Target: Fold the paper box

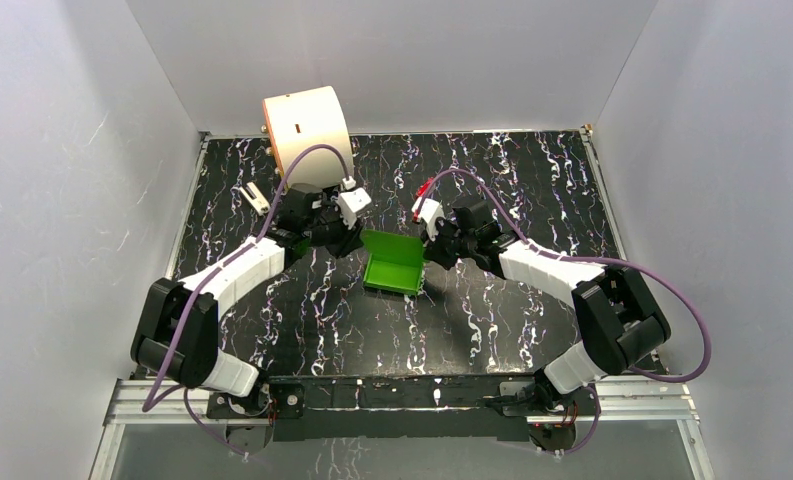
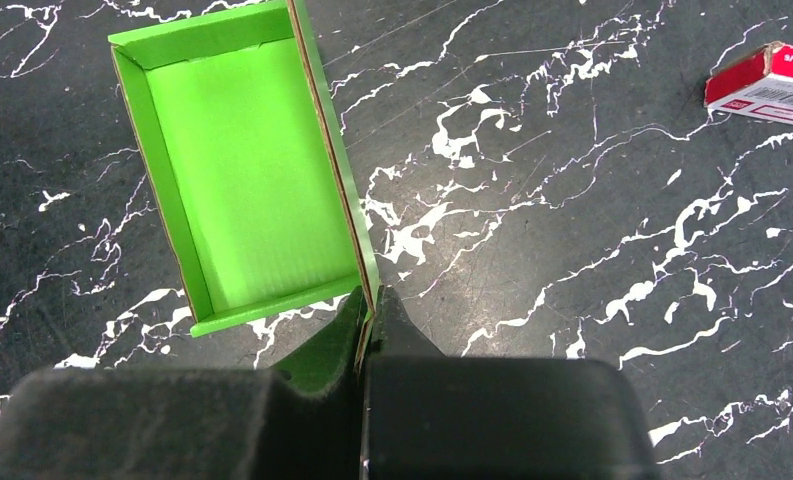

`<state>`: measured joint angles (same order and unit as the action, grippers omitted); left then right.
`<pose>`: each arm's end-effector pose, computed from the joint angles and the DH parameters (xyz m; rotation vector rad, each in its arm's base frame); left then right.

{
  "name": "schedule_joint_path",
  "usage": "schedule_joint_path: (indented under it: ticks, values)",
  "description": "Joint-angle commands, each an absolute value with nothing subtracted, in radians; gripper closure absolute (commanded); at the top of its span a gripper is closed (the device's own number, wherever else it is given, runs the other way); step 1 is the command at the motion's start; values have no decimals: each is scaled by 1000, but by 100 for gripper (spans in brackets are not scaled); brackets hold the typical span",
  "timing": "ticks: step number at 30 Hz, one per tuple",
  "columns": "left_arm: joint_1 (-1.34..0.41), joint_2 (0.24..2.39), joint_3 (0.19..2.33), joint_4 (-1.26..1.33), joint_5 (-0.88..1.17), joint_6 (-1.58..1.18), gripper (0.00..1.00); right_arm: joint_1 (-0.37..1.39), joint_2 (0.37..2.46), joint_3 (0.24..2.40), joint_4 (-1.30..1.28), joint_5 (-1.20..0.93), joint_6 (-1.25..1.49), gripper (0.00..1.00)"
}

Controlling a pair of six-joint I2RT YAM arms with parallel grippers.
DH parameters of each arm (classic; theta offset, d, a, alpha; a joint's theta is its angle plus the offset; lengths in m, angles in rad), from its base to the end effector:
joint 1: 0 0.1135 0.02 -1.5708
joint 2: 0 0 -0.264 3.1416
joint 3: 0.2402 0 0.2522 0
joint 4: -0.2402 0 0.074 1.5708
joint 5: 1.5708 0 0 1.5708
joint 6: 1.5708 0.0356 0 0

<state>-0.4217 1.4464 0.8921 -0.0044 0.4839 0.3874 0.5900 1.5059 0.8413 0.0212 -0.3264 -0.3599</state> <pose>0.2821 -0.1447 0.2416 1.0822 1.8034 -0.5340 0.2586 0.1869 0.2085 -1.1726 1.8824 0.4884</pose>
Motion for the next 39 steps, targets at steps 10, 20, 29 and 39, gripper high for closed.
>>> schedule_joint_path:
  ticks: [10, 20, 29, 39]
  values:
    - [-357, 1490, 879, 91, 656, 531, 68, 587, 1492, 896, 30, -399, -394, 100]
    - [-356, 1566, 905, 63, 751, 588, 73, 586, 1501, 913, 16, -417, -408, 100]
    - [-357, 1562, 897, 105, 762, 552, 99, 586, 1512, 918, 19, -406, -394, 100]
    - [-409, 1522, 884, 236, 479, 295, 100, 596, 1512, 906, 106, -254, -211, 100]
